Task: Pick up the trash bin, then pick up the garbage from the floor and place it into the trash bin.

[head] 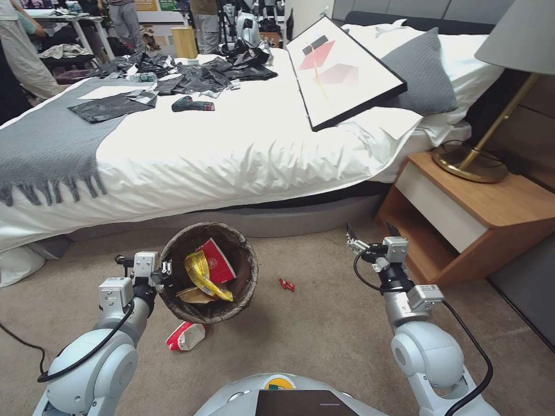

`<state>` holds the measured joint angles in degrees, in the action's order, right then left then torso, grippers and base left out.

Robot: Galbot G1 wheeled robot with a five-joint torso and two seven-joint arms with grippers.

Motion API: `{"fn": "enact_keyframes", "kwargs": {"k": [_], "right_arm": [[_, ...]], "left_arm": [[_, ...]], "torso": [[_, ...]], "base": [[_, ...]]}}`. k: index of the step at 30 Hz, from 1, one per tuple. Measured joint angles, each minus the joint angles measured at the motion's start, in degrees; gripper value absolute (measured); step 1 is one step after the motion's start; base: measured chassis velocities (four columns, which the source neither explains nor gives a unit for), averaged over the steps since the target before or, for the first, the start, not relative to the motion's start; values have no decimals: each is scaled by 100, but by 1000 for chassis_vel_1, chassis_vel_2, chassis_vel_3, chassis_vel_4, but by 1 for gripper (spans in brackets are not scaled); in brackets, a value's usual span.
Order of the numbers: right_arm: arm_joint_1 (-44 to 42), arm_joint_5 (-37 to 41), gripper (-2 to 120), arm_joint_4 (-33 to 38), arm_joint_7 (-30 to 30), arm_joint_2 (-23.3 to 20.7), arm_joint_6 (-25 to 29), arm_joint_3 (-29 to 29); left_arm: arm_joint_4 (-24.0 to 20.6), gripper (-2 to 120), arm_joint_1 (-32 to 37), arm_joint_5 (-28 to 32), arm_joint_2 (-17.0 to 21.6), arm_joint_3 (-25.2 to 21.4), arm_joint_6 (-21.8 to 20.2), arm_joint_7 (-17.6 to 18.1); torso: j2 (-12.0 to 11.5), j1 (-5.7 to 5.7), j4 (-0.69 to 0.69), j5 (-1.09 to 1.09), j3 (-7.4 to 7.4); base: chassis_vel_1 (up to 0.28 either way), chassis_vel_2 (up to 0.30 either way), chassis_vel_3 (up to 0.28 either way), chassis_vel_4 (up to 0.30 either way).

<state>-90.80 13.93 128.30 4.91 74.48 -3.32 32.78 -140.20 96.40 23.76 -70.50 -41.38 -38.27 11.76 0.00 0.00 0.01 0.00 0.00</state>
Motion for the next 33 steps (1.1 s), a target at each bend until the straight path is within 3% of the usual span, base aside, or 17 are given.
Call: {"fn": "enact_keyframes", "kwargs": {"k": [13,19,24,33], "right_arm": [[223,247,100,-189,-56,-172,-197,-27],[730,858,100,-608,-104,-717,-829,-318],[1410,1557,100,-1312,157,-1426,-1560,-938],[2144,2123,100,-2227,222,-1877,-2059,-1661]], "left_arm": [[1,3,24,-90,-23,21,36,15],[0,3,32,-109,1,55,43,10],[-28,3,56,-116,24,60,45,9],[-32,3,-5,-66,114,73,46,6]], "torso": [[0,0,-2,0,0],[0,0,-1,1,0],[0,0,-1,0,1],[0,1,-2,1,1]], "base": [[35,39,31,31],[0,0,0,0],[0,0,0,0],[0,0,0,0]]}}
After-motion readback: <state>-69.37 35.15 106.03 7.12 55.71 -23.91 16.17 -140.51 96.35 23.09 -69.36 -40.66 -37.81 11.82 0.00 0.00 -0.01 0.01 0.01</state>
